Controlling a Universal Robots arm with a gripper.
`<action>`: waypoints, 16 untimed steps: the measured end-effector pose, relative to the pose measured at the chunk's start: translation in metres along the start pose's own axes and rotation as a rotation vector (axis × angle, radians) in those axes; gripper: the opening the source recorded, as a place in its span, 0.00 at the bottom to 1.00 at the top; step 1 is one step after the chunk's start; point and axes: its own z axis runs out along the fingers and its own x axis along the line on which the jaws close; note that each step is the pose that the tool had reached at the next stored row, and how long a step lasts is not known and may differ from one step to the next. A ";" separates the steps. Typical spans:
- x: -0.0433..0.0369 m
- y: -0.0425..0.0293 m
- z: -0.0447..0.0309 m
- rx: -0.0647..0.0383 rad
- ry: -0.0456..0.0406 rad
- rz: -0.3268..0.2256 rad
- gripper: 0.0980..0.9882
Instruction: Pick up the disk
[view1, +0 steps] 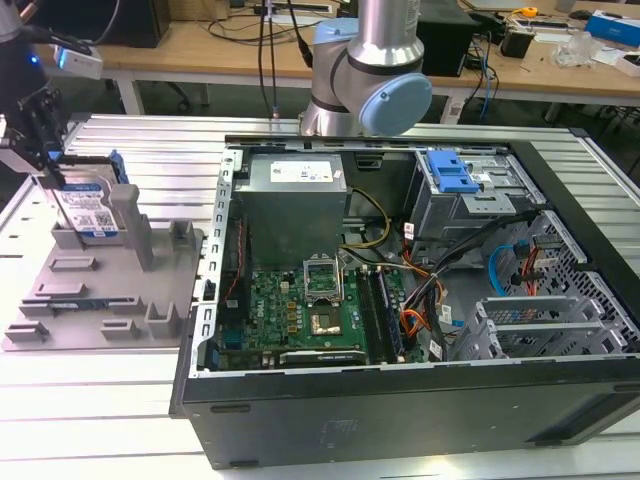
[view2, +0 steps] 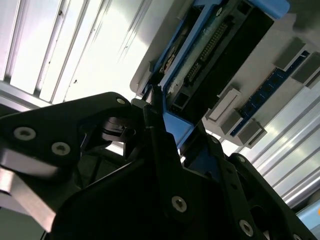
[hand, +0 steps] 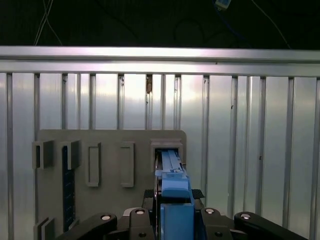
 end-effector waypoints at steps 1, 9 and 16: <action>0.0001 0.0000 -0.0005 0.000 -0.0013 0.000 0.30; 0.0005 -0.0002 -0.0141 0.000 -0.0057 0.000 0.30; 0.0012 -0.0004 -0.0352 0.000 -0.0110 0.000 0.30</action>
